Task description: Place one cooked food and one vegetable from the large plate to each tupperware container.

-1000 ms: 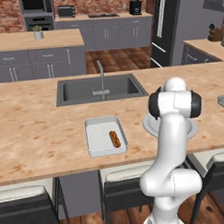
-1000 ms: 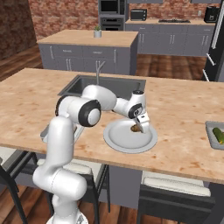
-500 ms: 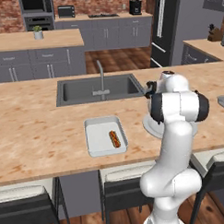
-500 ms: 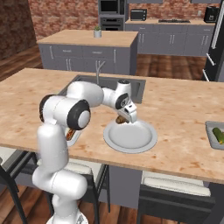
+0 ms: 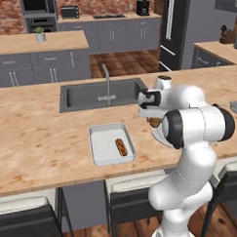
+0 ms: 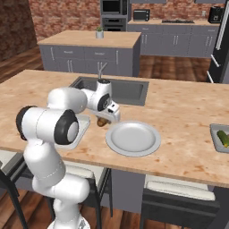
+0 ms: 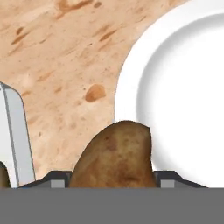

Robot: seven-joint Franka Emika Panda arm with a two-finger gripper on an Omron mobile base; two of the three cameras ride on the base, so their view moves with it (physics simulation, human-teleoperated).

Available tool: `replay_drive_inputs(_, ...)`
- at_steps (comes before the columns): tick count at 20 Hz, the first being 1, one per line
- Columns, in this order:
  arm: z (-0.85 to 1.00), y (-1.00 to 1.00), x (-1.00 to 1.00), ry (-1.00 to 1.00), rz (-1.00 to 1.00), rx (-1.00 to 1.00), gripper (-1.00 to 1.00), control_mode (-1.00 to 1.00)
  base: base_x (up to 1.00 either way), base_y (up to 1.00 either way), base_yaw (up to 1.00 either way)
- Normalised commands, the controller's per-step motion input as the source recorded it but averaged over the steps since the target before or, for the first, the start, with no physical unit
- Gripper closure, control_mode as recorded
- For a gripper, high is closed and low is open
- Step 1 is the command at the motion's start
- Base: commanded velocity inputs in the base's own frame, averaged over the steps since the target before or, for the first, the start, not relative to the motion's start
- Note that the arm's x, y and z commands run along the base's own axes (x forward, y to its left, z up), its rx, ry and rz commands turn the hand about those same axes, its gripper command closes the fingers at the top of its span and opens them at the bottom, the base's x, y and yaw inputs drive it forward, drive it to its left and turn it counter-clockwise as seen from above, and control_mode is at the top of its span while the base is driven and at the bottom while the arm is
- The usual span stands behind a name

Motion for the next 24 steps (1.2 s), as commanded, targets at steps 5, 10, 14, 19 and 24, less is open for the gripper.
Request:
replay_drive_inputs(5,0.37,1.0,-0.14,0.02,0.42,0.0,1.0,-1.0,0.0,0.0,0.0)
replay_drive_inputs(10,0.42,1.0,-0.22,0.07,0.21,0.0,1.0,-1.0,0.0,0.0,0.0)
replay_drive_inputs(14,-0.16,1.0,-0.02,0.18,0.03,-0.08,1.0,-1.0,0.0,0.0,0.0)
replay_drive_inputs(19,-0.53,0.8,0.02,0.07,0.0,-0.05,1.0,-1.0,0.0,0.0,0.0)
replay_drive_inputs(24,-0.55,0.34,0.02,0.0,0.0,-0.1,1.0,-1.0,0.0,0.0,0.0)
